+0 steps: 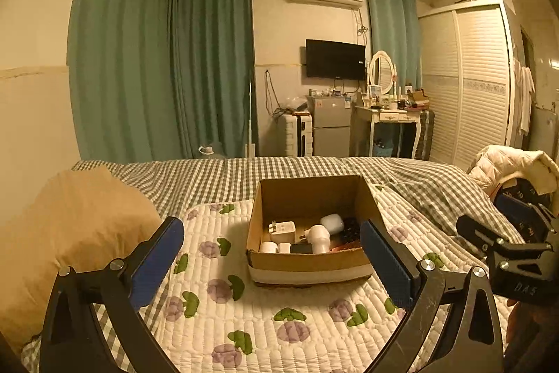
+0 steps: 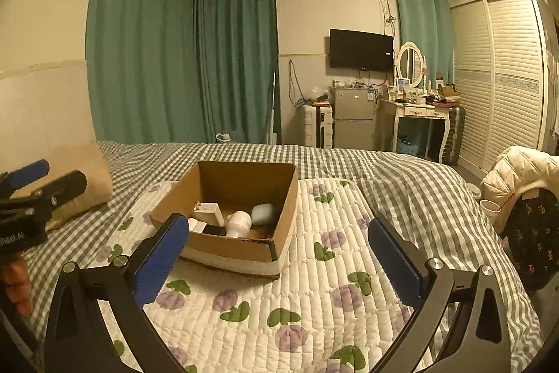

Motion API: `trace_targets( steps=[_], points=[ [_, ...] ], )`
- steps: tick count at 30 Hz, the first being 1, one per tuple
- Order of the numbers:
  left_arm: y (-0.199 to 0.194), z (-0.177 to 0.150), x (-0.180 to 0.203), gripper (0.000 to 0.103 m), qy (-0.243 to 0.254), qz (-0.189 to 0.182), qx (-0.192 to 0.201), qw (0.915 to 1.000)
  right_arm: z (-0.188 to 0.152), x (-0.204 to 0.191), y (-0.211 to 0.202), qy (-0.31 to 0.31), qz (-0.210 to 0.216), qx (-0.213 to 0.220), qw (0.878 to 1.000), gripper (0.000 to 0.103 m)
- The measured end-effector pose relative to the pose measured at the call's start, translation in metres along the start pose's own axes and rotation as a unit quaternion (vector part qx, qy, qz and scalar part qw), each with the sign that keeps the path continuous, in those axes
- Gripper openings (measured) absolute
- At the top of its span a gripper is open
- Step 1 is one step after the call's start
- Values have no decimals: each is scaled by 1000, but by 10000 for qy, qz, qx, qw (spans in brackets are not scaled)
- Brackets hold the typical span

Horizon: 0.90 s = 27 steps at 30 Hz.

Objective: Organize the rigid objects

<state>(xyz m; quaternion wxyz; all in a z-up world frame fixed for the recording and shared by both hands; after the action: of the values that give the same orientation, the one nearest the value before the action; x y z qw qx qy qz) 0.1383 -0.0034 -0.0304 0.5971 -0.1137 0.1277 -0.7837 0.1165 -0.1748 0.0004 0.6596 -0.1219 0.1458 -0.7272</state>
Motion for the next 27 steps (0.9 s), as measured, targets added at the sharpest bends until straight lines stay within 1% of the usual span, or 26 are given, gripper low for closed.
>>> trace_targets(
  steps=[3,7,13,17,20,27],
  points=[
    [1,-3,1,103,-32,-37,-87,10000,3,-3,-3,-8,19,62,10000,103],
    [2,-8,0,103,-1,6,-151,9999,4,-5,-4,-7,1,45,10000,103],
    [0,-11,-2,103,-48,-33,-159,9999,6,-1,-4,75,-27,11,10000,103],
    [0,-13,-2,103,-13,-3,-196,9998,8,1,-5,23,-146,61,9999,103],
    [-1,-14,-3,103,-67,-27,-195,9998,6,0,-4,46,-103,17,9999,103],
    [-1,-19,0,103,-11,-11,-248,9997,4,-5,-5,-47,-71,8,10000,103]
  ],
)
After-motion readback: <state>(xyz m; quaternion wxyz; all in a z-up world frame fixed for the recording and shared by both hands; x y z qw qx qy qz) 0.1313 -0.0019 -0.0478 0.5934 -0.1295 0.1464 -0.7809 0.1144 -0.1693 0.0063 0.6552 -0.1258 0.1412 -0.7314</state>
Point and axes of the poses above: each gripper's, at about its wrist camera, not at the fingertips, and y roughly the way its jaws point, x to its right, z to its top, the point moved 10 cm from there along y, roughly the way its jaws point, and after that the axes turned 12 degrees about -z, right-handed, at the moved point
